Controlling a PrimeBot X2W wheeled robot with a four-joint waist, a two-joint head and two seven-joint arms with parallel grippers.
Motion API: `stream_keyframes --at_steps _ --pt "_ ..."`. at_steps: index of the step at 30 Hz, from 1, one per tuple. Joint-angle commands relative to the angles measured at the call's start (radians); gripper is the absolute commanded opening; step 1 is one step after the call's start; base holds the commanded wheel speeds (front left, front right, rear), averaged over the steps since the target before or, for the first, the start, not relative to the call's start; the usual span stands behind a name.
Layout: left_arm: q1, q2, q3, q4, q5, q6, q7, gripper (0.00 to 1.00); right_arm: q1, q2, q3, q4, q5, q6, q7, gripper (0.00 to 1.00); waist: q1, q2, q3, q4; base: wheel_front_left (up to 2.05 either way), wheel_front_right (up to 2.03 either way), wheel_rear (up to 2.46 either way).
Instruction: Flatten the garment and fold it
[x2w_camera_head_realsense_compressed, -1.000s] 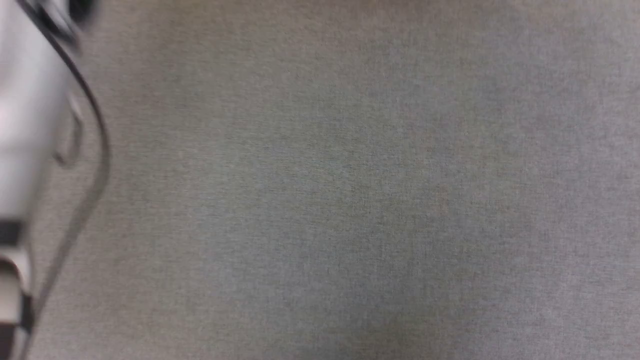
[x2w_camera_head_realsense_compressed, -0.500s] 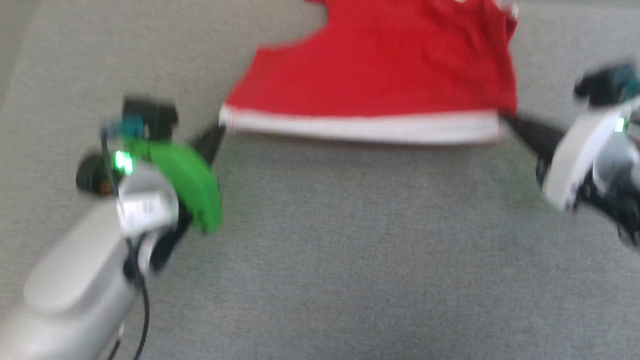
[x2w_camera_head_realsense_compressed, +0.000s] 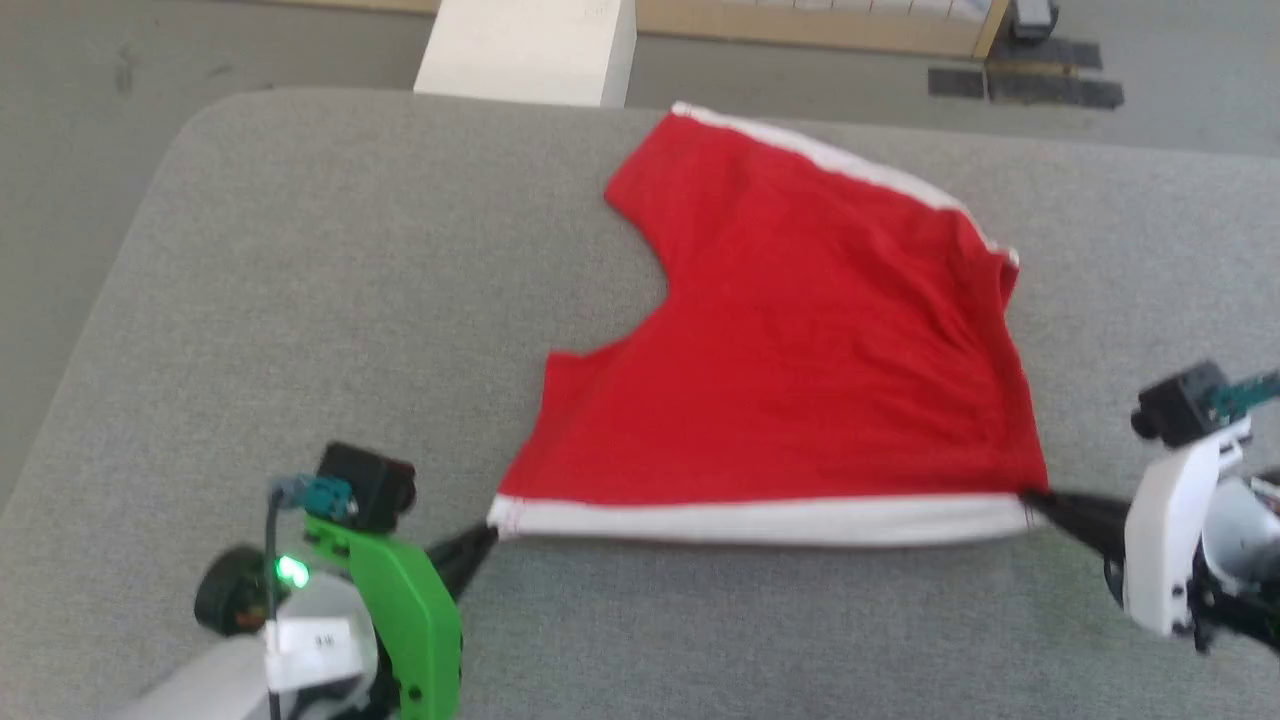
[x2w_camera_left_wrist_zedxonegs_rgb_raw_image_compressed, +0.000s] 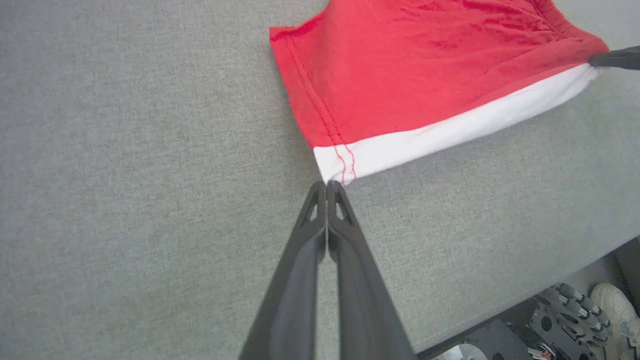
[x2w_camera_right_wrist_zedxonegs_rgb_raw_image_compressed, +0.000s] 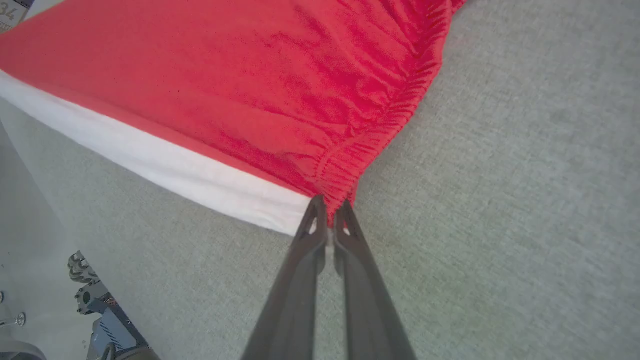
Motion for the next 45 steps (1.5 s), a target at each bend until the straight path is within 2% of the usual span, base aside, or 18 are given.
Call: stream_keyframes --at_steps 1,5,10,15,19,20,28,31,42,45 --pt "0.032 0.010 -0.007 -0.014 -0.012 0.013 0.007 0.00 0.038 -0.011 -0.007 -0.010 0.013 -0.001 0.020 0.00 0.0002 -0.0001 -0.044 -0.002 0.00 0.00 0.00" --pt "0.093 0.026 -0.033 -0.058 -0.025 0.036 0.022 0.00 0.124 -0.037 -0.023 -0.056 0.026 -0.001 0.075 0.00 0.0002 -0.0001 -0.078 -0.009 0.00 0.00 0.00" --pt "0.145 0.042 -0.035 -0.102 -0.032 0.070 0.008 0.00 0.214 -0.058 -0.080 -0.117 0.036 -0.001 0.091 0.00 0.0002 -0.0001 -0.100 -0.024 0.00 0.00 0.00" --pt "0.123 0.040 -0.009 -0.125 -0.015 0.085 -0.018 0.00 0.270 -0.051 -0.169 -0.173 0.042 -0.001 0.081 0.00 0.0002 -0.0001 -0.095 -0.048 0.00 0.00 0.00" --pt "0.060 0.019 0.024 -0.124 -0.001 0.085 -0.033 0.00 0.275 -0.019 -0.248 -0.209 0.042 -0.001 0.073 0.00 0.0002 -0.0001 -0.065 -0.072 0.00 0.00 0.00" --pt "-0.013 -0.007 0.054 -0.106 0.009 0.078 -0.042 0.00 0.261 0.019 -0.312 -0.229 0.038 -0.001 0.068 0.00 0.0002 -0.0001 -0.032 -0.089 0.00 0.00 0.00" --pt "-0.270 -0.090 0.107 0.028 0.059 0.042 -0.038 0.00 0.168 0.140 -0.453 -0.230 -0.040 -0.001 0.104 0.00 0.0002 -0.0001 0.089 -0.132 0.00 0.00 0.00" --pt "-0.368 -0.125 0.107 0.104 0.079 0.019 -0.025 0.00 0.119 0.193 -0.499 -0.208 -0.097 -0.001 0.132 0.00 0.0002 -0.0001 0.139 -0.144 0.00 0.00 0.00" --pt "-0.695 -0.242 0.040 0.455 0.180 -0.116 0.012 0.00 -0.053 0.393 -0.667 -0.136 -0.387 -0.001 0.230 0.00 0.0002 -0.0001 0.292 -0.188 0.00 0.00 0.00" --pt "-0.752 -0.263 0.043 0.526 0.191 -0.132 0.002 0.00 -0.076 0.433 -0.691 -0.138 -0.433 -0.001 0.246 0.00 0.0002 -0.0001 0.316 -0.198 0.00 0.00 0.00"
